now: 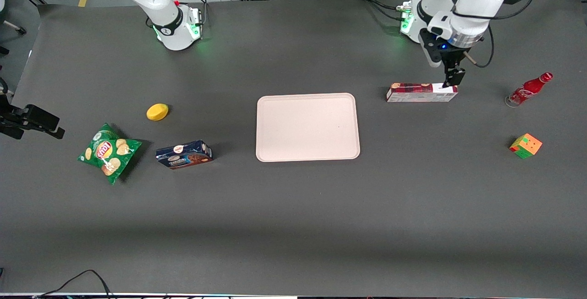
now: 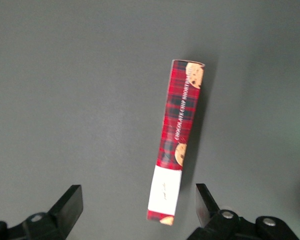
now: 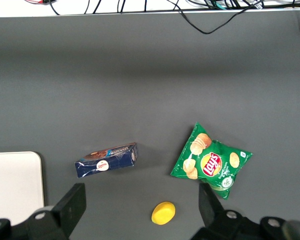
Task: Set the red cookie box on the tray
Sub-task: 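Lower the open left gripper over the cookie box's end, then close the left gripper on the cookie box end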
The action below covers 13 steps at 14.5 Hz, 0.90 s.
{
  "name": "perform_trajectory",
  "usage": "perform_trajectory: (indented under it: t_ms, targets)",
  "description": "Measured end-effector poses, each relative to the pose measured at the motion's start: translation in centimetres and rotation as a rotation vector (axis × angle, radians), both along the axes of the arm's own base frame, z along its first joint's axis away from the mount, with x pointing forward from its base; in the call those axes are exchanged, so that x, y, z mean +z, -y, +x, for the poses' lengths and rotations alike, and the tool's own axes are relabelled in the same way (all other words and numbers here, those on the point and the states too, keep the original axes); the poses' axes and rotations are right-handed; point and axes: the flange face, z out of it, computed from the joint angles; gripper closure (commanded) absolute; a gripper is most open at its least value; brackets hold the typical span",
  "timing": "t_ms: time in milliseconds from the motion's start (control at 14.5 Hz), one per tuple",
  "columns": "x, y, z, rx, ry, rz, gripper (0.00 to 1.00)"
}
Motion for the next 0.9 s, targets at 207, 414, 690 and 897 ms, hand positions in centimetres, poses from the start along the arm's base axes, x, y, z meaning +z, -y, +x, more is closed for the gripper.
perform_trajectory:
  t_ms: [207,414,690,897]
  targets:
    - [-3.0,0.0,0.5,-0.006,0.002,-0.012,0.00]
    - [-4.8,0.4,1.0,-0.025,-0.009,-0.016,0.00]
    - [-7.0,1.9,1.3,-0.112,-0.007,-0.012,0.00]
    - [-9.5,1.9,1.5,-0.182,-0.033,-0.021,0.00]
